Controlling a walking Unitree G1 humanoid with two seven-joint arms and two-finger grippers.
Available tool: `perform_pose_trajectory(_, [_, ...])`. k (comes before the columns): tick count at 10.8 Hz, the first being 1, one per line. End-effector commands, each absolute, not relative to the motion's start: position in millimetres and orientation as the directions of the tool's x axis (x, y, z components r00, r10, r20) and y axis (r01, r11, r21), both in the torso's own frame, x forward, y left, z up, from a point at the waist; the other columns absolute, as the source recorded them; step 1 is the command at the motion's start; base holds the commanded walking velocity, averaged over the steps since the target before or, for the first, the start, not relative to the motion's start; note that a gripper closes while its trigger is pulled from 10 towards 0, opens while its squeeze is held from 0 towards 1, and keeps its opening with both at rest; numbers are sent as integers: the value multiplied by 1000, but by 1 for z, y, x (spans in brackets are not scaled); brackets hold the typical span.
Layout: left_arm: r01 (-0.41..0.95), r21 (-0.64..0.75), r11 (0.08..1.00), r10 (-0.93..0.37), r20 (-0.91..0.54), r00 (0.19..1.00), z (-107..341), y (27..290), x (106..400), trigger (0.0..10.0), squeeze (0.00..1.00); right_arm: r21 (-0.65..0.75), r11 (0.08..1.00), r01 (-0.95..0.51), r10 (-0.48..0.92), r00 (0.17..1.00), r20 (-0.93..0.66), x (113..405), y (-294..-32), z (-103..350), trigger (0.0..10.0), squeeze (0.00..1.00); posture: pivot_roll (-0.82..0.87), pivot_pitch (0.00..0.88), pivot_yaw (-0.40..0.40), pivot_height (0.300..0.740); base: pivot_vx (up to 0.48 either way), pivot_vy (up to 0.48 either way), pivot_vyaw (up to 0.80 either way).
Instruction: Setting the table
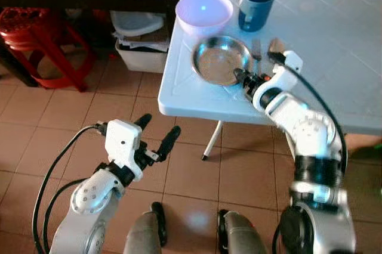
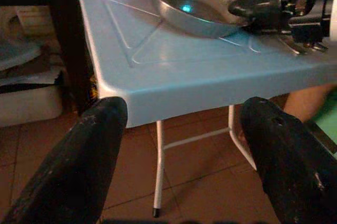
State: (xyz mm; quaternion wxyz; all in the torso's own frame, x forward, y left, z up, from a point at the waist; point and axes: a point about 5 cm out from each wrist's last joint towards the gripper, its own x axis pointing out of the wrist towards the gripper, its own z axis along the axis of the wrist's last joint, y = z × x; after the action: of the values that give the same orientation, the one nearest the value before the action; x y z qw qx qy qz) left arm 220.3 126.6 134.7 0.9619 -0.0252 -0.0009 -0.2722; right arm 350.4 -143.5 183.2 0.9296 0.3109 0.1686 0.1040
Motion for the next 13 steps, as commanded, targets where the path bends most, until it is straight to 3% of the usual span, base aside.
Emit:
perform_pose_trajectory(1, [529, -53, 847, -530, -7, 848, 132, 127, 219, 10000, 0, 623, 781, -47, 334, 874, -353, 348, -138, 160, 667, 0, 2, 288, 76, 740, 0, 0, 0])
perform_pose_trajectory(3, [532, -55, 845, -533, -13, 846, 130, 128, 218, 10000, 0, 643, 765, -24, 340, 864, -372, 357, -144, 160, 0, 0, 7, 287, 74, 740, 0, 0, 0])
perform_pose_trajectory(10, [536, -56, 842, -538, -15, 843, 131, 127, 214, 10000, 0, 679, 719, 145, 260, 851, -457, 354, -160, 135, 0, 0, 9, 290, 74, 740, 0, 0, 0])
perform_pose_trajectory(13, [447, -43, 893, -449, -49, 892, 124, 136, 217, 10000, 0, 708, 693, 134, 206, 905, -373, 349, -157, 146, 0, 0, 5, 275, 66, 740, 0, 0, 0])
